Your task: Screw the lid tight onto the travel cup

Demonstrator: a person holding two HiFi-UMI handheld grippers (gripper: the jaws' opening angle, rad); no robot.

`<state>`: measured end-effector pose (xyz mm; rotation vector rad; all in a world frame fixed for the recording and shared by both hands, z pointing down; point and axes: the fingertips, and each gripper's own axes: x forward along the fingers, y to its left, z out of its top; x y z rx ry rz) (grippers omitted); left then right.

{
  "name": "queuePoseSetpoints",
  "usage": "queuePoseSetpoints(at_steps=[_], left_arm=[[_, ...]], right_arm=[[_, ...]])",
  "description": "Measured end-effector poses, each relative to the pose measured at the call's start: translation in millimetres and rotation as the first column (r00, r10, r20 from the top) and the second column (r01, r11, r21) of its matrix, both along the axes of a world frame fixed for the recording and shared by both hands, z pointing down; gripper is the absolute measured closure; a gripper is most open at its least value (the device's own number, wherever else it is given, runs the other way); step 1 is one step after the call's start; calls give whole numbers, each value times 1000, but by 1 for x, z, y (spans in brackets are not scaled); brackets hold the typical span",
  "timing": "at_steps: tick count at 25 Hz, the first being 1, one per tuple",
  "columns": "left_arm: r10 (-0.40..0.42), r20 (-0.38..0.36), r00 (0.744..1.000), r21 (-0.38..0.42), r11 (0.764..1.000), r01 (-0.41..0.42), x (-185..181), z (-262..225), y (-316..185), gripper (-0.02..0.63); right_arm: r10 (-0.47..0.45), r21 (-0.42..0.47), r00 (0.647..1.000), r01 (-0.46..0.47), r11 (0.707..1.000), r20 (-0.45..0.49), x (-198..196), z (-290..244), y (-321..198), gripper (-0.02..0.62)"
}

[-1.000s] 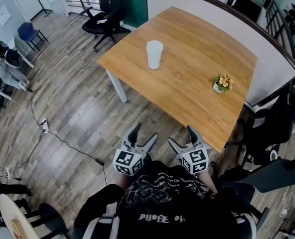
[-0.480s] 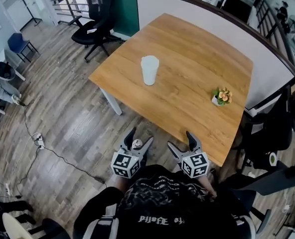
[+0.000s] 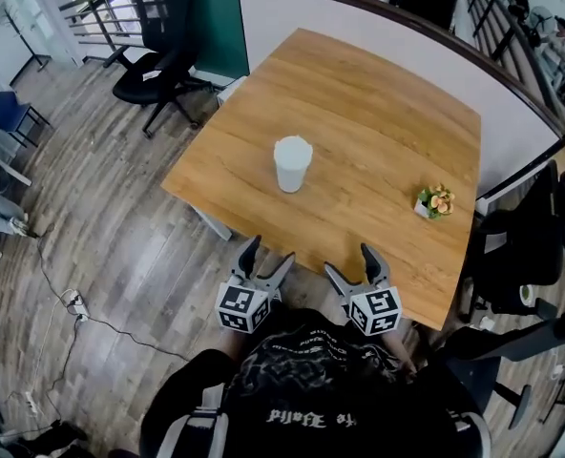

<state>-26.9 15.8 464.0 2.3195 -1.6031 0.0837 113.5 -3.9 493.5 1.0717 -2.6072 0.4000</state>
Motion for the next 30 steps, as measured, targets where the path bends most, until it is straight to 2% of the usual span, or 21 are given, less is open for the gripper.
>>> queuePoseSetpoints(at_steps=[10,14,19,23,28,30], left_arm=[[129,57,990,-24,991,-128,-44,14,-70,249],[173,87,981,-59,984,-168,-55,26,-81,249],[166,80,983,-82,984,-160,-59,31,-103,258],[195,75,978,-75,979,-190,-51,34,-116,261],[166,52,985,-67,984,-162,-55,37,-154,261],[172,65,983,-73,983,-167,-54,38,-168,259]], right_arm=[[109,30,992,-108,994,-56,-45,2,-62,193],[148,38,988,-147,988,-31,-61,0,-77,193],[147,49,989,-146,988,-33,-71,-6,-84,193],[142,40,989,-140,989,-51,-69,-3,-86,193],[138,30,989,-136,990,-49,-65,-2,-101,193],[129,26,990,-127,992,-54,-64,-1,-107,193]])
